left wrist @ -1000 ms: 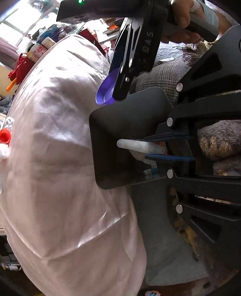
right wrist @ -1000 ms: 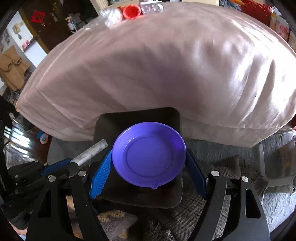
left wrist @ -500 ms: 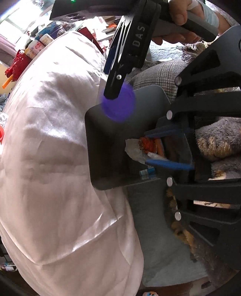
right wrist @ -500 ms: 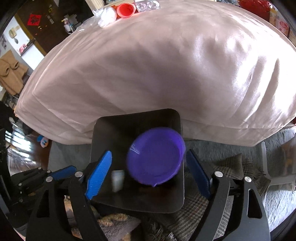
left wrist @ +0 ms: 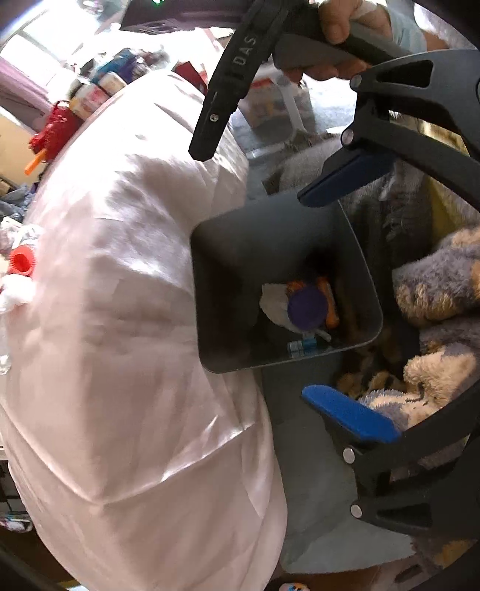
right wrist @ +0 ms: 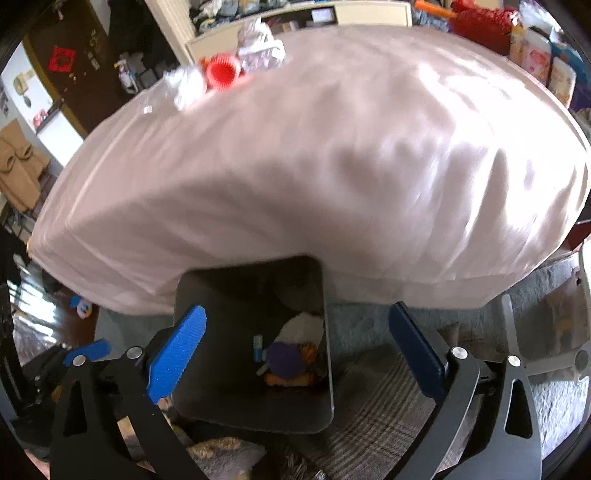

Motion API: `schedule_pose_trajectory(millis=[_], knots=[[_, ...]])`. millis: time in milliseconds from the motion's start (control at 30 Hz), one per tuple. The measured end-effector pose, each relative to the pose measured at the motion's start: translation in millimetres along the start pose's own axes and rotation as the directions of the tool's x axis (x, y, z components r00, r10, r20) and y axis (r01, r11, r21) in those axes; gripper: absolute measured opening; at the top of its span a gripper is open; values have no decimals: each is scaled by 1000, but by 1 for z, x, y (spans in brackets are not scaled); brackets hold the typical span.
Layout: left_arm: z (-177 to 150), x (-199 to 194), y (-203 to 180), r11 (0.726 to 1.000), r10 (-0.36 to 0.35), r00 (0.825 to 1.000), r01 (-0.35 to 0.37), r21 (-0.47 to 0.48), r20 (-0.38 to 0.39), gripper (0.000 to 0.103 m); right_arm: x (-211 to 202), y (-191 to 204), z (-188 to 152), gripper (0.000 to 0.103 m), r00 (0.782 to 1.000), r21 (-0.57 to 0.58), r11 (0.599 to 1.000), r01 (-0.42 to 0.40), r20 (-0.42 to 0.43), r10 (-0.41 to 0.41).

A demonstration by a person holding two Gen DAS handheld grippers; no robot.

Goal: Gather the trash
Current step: 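Drop the stick and purple plate into the black bin, opening both tools, then grasp the clear plastic bag with the left tool while the right tool grasps the white plastic bag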

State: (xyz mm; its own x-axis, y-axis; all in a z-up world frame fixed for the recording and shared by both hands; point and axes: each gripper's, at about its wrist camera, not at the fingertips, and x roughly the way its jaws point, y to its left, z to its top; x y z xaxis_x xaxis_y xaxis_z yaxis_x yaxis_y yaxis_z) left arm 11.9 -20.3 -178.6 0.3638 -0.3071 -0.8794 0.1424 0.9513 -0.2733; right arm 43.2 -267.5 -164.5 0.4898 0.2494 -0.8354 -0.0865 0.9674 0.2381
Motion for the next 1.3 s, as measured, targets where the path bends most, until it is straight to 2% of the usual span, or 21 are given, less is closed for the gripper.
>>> schedule_pose_trajectory(millis=[100, 200, 400, 533, 667, 833, 867, 933, 967, 1033, 1133, 1300], knots=[[8, -17, 2, 1000, -14, 999, 14, -14, 30, 95, -14, 2, 16, 99, 999, -21, 1000, 8, 51, -7], [20, -41, 3, 1000, 24, 995, -25, 10, 95, 95, -25, 5, 31, 99, 996, -42, 999, 11, 92, -7], [55, -77, 17, 994, 100, 974, -104, 12, 202, 95, -40, 18, 66, 99, 985, -76, 997, 27, 173, -13], [83, -85, 25, 989, 135, 961, -144, 19, 240, 95, -45, 26, 84, 99, 978, -98, 994, 36, 210, -15], [108, -84, 29, 987, 140, 955, -156, 40, 262, 95, -39, 34, 99, 99, 973, -113, 993, 44, 229, -17], [133, -77, 33, 978, 167, 940, -197, 73, 296, 94, -23, 50, 112, 98, 970, -140, 990, -22, 239, 55], [138, -74, 34, 975, 177, 937, -209, 79, 300, 94, -20, 53, 114, 95, 969, -144, 989, -32, 236, 66], [144, -68, 36, 972, 182, 938, -216, 89, 296, 94, -4, 63, 123, 74, 974, -156, 986, -65, 205, 96], [149, -64, 38, 972, 181, 940, -216, 93, 289, 94, 8, 68, 129, 67, 978, -158, 984, -84, 178, 112], [154, -58, 40, 971, 181, 943, -216, 100, 280, 94, 23, 76, 136, 44, 981, -163, 981, -104, 146, 129], [162, -46, 45, 971, 179, 948, -214, 110, 265, 94, 41, 87, 145, 37, 981, -169, 976, -135, 115, 156], [170, -34, 49, 971, 168, 953, -204, 126, 253, 94, 64, 99, 160, 37, 983, -161, 976, -147, 84, 162]])
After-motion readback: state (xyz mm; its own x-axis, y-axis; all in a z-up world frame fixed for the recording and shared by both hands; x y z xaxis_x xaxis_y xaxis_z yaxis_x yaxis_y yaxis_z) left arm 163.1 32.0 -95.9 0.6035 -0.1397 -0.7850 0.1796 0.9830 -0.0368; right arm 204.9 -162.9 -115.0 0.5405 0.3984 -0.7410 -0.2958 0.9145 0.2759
